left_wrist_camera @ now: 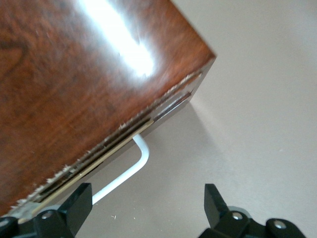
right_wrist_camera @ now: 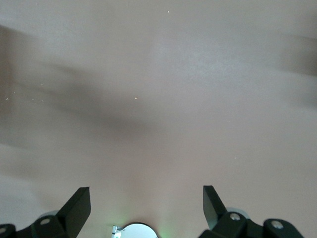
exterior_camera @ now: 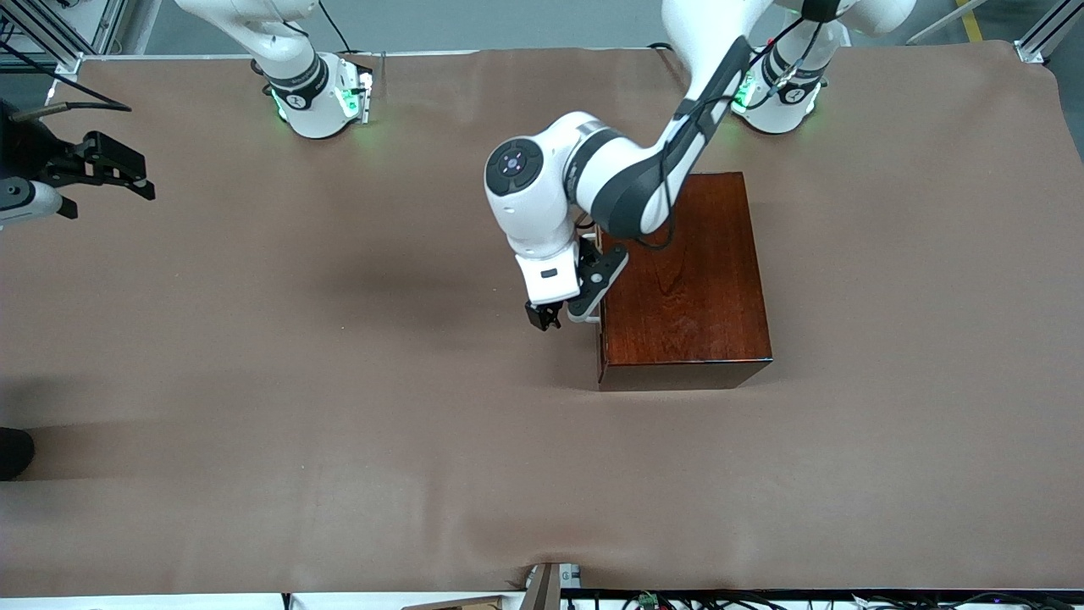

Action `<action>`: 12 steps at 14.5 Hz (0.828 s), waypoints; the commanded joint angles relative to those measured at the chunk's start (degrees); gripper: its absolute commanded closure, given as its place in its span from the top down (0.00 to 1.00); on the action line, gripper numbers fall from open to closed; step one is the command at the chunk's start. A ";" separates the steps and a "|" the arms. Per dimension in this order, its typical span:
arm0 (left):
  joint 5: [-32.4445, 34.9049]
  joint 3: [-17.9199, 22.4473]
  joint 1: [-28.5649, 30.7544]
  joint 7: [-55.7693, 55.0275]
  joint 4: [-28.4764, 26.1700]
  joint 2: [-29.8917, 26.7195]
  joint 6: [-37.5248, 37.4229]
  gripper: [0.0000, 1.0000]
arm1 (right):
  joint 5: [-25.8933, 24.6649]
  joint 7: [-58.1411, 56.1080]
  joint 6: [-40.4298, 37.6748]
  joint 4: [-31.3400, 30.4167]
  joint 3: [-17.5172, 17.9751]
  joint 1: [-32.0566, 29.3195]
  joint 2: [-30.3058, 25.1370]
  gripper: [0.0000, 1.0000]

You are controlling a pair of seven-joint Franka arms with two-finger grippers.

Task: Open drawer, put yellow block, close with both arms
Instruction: 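Push the drawer shut with the left gripper, then press the drawer front flush with the left gripper, then lift away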

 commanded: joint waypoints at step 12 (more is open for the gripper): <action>-4.29 -0.04 6.40 14.42 -1.11 -10.66 -1.11 1.00 | -0.15 0.76 0.24 -2.18 0.56 -0.66 -2.12 1.00</action>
